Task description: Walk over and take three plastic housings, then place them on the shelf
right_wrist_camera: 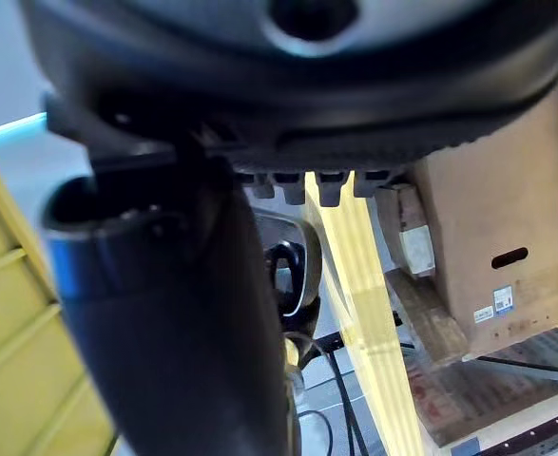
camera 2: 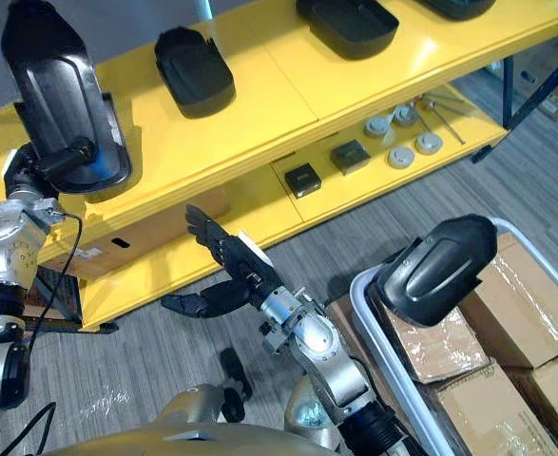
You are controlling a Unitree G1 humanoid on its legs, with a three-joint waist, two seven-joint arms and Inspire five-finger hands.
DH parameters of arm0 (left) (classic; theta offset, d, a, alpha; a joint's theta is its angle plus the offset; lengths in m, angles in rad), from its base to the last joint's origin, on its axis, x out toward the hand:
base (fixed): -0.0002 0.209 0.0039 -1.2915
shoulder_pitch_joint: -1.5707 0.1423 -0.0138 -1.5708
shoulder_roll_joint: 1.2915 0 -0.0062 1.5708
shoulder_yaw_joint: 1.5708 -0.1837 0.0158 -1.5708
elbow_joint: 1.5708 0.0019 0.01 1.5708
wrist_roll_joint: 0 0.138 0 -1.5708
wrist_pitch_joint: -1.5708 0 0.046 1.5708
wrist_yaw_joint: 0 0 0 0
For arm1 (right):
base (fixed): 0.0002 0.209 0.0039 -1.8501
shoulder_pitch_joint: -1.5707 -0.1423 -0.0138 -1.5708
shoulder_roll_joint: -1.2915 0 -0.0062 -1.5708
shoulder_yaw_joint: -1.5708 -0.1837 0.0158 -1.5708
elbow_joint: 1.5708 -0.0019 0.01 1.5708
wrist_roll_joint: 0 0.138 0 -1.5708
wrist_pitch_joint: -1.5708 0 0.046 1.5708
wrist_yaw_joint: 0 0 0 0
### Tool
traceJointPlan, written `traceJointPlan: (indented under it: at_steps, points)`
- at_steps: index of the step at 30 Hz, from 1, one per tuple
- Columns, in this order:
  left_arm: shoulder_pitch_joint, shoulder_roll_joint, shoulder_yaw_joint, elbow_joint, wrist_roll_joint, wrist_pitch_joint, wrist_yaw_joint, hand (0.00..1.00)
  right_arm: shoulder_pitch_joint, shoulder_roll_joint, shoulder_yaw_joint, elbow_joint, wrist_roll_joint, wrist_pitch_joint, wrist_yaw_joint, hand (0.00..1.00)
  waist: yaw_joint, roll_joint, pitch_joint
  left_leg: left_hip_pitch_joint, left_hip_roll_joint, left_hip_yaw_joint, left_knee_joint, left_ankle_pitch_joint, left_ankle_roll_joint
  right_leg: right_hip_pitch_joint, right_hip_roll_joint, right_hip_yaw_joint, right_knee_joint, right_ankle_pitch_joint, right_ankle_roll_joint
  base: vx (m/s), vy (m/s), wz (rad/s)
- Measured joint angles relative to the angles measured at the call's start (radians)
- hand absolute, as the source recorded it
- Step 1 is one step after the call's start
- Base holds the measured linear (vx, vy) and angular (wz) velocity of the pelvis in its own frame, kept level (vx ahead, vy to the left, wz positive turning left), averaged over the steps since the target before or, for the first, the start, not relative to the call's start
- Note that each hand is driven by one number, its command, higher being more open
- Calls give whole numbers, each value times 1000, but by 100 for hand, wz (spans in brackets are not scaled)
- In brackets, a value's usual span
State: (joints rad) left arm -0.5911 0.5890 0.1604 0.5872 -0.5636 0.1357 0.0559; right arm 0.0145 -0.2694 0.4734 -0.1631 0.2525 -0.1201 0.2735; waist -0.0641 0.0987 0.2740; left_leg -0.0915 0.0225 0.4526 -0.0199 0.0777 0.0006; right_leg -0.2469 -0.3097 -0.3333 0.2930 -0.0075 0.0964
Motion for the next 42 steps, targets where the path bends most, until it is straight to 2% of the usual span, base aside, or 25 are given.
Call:
traceJointPlan:
  at_steps: [3, 9, 13, 23, 24, 32, 42]
  points:
    - [-69, 1, -3, 0, -67, -3, 38, 0, -15, 8, 2, -15, -3, 3, -3, 100, -1, -14, 51, -17, 3, 0, 1, 12, 2, -21, 0, 2, 13, 0, -1, -27, -44, 2]
    - [-195, 20, -5, 0, -66, -20, 101, 0, -41, 12, 27, -19, -22, 6, -21, 100, -2, -28, 114, -62, 5, -8, 1, 27, 8, -61, 4, -6, 19, 4, -5, -2, -51, 7]
    - [-243, 77, -25, 3, -64, -21, 151, 0, -59, 33, 33, -23, -22, 7, -44, 100, -3, -40, 148, -71, 7, -11, 1, 28, 10, -68, 8, -7, 17, 6, -7, 55, -44, 1]
    - [-311, 143, -18, 60, -53, 32, 138, 0, -103, 41, 28, -42, -22, 7, -90, 100, 8, -45, 186, -72, 11, -21, 11, 28, 11, -56, 12, -14, 11, 4, -9, 50, -36, 2]
    - [-311, 157, -7, 65, -52, 47, 109, 100, -102, 41, 29, -42, -22, 10, -90, 100, 9, -44, 190, -72, 14, -21, 12, 28, 11, -56, 15, -15, 11, 3, -10, 11, -33, 2]
    - [-299, 174, -4, 113, -13, 69, 11, 100, -107, 33, 28, -42, -22, 23, -92, 100, 15, -44, 190, -62, 24, -21, 18, 24, 3, -50, 17, -15, 28, -5, -20, 13, -37, -1]
    - [-303, 175, -5, 131, 21, 85, 13, 100, -119, 13, 28, -42, -21, 37, -95, 100, 25, -44, 189, -57, 26, -14, 18, 22, -12, -59, 14, -1, 41, -7, -23, 25, -31, -3]
